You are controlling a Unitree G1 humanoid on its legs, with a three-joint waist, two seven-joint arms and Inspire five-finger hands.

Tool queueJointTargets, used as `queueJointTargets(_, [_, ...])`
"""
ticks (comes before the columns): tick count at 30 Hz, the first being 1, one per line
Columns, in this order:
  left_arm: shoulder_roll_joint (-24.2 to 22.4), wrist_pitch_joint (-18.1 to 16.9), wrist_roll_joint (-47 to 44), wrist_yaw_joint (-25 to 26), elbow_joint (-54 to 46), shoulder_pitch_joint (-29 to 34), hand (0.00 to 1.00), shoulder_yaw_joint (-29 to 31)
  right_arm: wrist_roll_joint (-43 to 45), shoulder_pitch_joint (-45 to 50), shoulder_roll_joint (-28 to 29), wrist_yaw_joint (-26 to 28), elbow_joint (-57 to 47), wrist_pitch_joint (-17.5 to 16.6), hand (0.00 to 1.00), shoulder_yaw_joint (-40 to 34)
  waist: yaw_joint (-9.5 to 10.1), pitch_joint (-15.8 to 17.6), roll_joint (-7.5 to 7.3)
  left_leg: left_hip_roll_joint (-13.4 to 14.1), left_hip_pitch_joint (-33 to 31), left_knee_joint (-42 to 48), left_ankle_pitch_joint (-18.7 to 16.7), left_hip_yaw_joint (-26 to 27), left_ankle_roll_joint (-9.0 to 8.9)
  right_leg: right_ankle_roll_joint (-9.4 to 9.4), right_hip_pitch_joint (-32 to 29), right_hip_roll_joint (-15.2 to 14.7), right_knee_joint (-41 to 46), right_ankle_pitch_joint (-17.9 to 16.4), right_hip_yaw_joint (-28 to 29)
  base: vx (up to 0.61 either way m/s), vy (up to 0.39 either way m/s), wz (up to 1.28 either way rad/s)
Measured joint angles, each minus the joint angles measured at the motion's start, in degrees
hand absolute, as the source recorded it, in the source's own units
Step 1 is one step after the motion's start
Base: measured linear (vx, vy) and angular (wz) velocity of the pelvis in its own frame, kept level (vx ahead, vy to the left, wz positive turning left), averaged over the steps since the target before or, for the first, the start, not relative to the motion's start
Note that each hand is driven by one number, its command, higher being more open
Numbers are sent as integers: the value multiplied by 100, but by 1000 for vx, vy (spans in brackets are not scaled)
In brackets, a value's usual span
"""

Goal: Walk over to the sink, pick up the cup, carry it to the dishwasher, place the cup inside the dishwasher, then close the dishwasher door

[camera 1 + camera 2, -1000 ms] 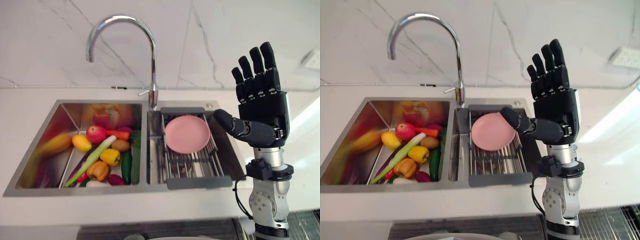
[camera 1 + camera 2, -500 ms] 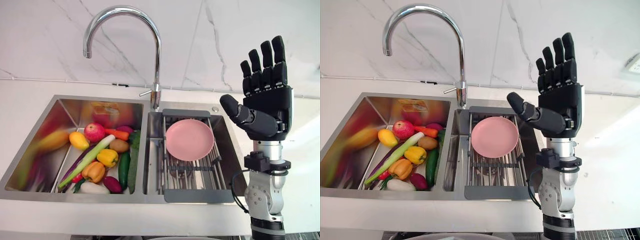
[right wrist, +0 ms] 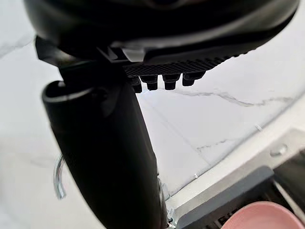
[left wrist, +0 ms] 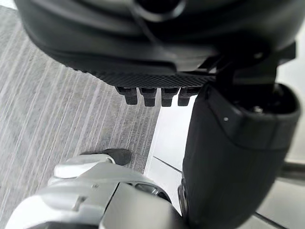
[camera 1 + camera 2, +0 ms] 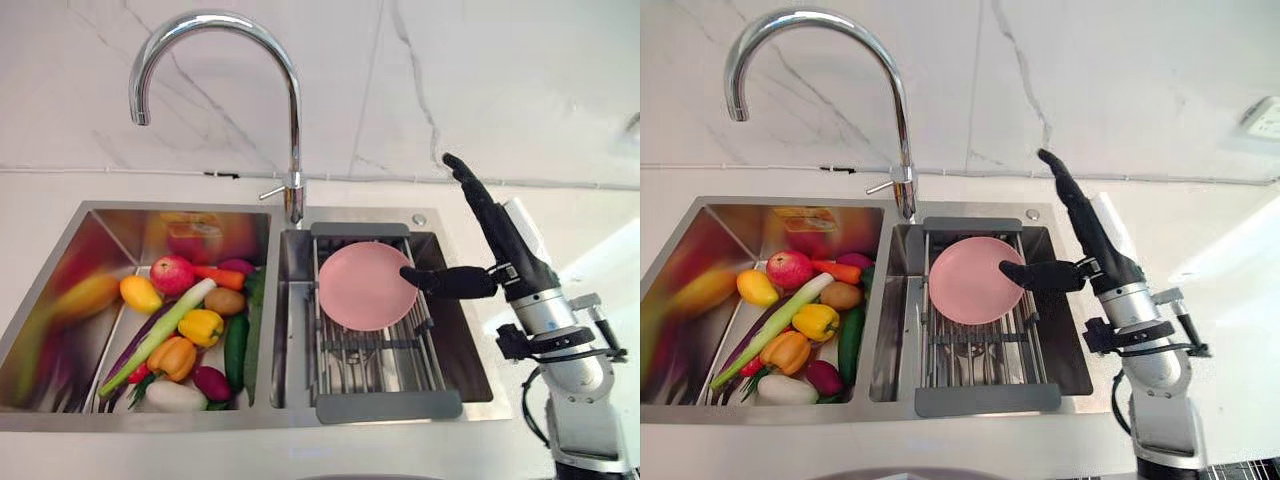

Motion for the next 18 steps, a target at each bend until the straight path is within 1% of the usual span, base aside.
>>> queueJointTargets(1, [10, -1, 28, 0, 22, 14, 100, 0, -96, -28, -61, 82, -66, -56, 100, 1, -21, -46, -2, 1, 0, -1, 3, 0, 0, -2, -1, 1, 0, 3, 5, -81, -22, -5])
queueJointTargets(2, [29, -4, 75, 0, 83, 22, 100, 0, -325, -91, -171, 248, -158, -195, 100, 2, -53, -128, -6, 0, 4, -8, 8, 3, 3, -2, -2, 1, -1, 13, 15, -80, -17, -5])
queueJointTargets(3, [45, -4, 100, -2, 90, 28, 100, -8, -522, -119, -265, 391, -229, -308, 100, 1, -56, -169, -20, 0, 1, -27, 14, 16, 6, -6, 2, 1, -1, 23, 28, -91, -17, -5])
queueJointTargets(4, [50, -7, 131, -4, 89, 31, 100, -11, -596, -127, -310, 478, -263, -340, 100, 3, -56, -186, -27, -1, 4, -43, 25, 22, 7, -9, 0, 1, -2, 28, 32, -101, -19, -4])
queueJointTargets(6, [67, -54, 292, -14, 82, 32, 100, -23, -900, -128, -501, 830, -300, -503, 100, 29, -58, -244, -44, -12, 42, -156, 82, 33, 3, -17, -10, 2, -2, 36, 36, -89, -23, -2])
queueJointTargets(11, [39, -55, 379, -21, 80, 27, 100, -28, -1584, -133, -720, 1424, -285, -678, 100, 61, -69, -295, -42, -17, 120, -373, 230, 33, -16, -17, -36, 32, 0, 36, 16, -29, -23, 1])
queueJointTargets(14, [23, -54, 408, -28, 80, 17, 100, -32, -1976, -136, -842, 1558, -269, -747, 100, 211, -69, -297, -42, -20, 147, -414, 259, 32, -21, -19, -44, 40, 0, 37, 2, 0, 0, 0])
queueJointTargets(18, [24, -53, 409, -30, 79, 18, 100, -32, -2328, -197, -864, 1564, -239, -851, 100, 480, -68, -300, -45, -22, 151, -412, 260, 5, -20, -20, -36, 38, 0, 38, -12, -39, -18, 2])
